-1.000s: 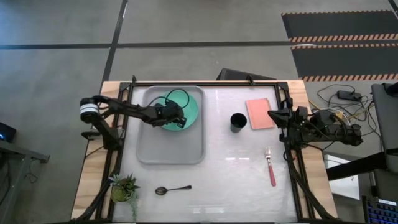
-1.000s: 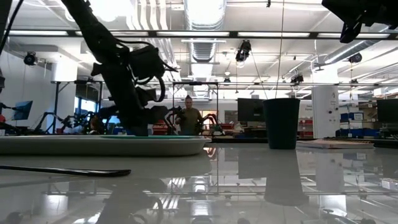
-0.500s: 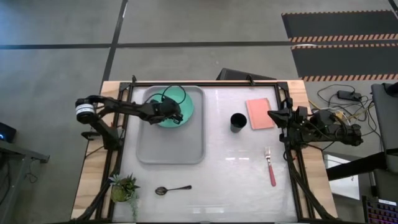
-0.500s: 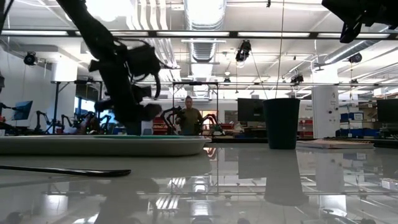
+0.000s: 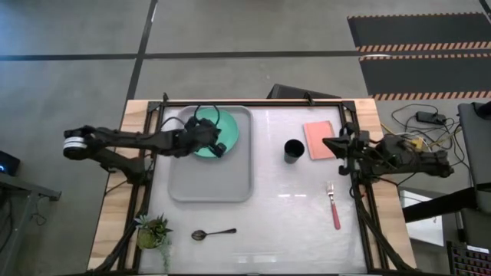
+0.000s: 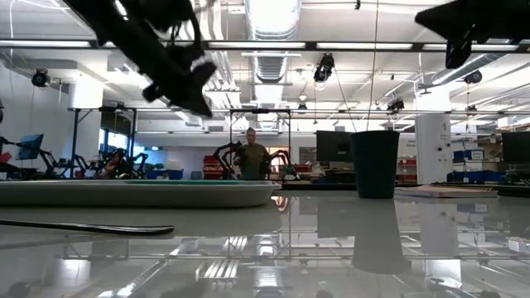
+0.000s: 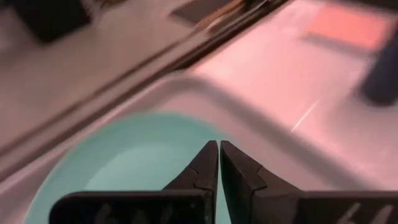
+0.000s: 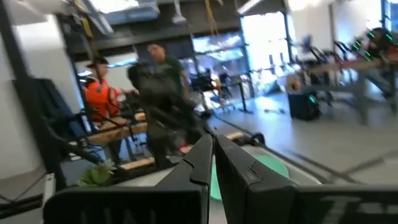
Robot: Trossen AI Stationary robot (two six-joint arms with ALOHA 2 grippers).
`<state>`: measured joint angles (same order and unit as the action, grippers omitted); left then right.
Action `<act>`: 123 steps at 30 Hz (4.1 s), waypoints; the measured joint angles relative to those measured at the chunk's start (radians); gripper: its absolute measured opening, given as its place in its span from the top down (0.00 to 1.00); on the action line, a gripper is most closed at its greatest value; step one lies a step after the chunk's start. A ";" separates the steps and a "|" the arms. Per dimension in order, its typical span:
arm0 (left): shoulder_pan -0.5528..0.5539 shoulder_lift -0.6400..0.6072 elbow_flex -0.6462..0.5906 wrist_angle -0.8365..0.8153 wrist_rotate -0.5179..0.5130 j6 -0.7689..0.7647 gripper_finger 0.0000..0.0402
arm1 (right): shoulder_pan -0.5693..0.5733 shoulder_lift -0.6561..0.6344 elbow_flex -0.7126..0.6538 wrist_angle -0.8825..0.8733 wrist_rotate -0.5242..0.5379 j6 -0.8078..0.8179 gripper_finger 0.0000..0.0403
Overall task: Pick and place plate/cup/fork/spoon on tray
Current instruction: Put the black cup on the bottom side of the light green plate on the gray serving tray
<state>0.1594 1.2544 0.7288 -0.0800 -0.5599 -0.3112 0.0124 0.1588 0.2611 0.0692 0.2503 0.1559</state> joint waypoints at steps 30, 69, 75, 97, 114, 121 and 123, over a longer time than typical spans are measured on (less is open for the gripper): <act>-0.169 -0.227 -0.021 0.174 0.005 0.541 1.00 | 0.000 0.761 0.535 -0.769 -0.006 0.257 0.98; -0.174 -0.385 -0.099 0.167 0.006 0.525 1.00 | -0.061 1.089 0.732 -0.833 -0.014 -0.010 0.70; -0.174 -0.385 -0.099 0.155 0.006 0.524 1.00 | -0.063 1.115 0.732 -0.831 -0.010 -0.049 0.62; -0.173 -0.385 -0.100 0.142 0.006 0.525 1.00 | -0.066 1.208 0.730 -0.820 0.012 -0.052 0.97; -0.173 -0.385 -0.100 0.150 0.006 0.524 1.00 | -0.037 1.343 1.102 -0.793 -0.130 -0.150 0.98; -0.174 -0.385 -0.100 0.146 0.006 0.525 1.00 | -0.036 1.550 1.294 -0.800 -0.233 -0.287 0.98; -0.174 -0.385 -0.100 0.140 0.006 0.525 1.00 | -0.036 1.597 1.341 -0.812 -0.233 -0.319 0.98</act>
<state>-0.0143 0.8692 0.6285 0.0603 -0.5541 0.2134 -0.0238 1.7559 1.6022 -0.7424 0.0174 -0.1636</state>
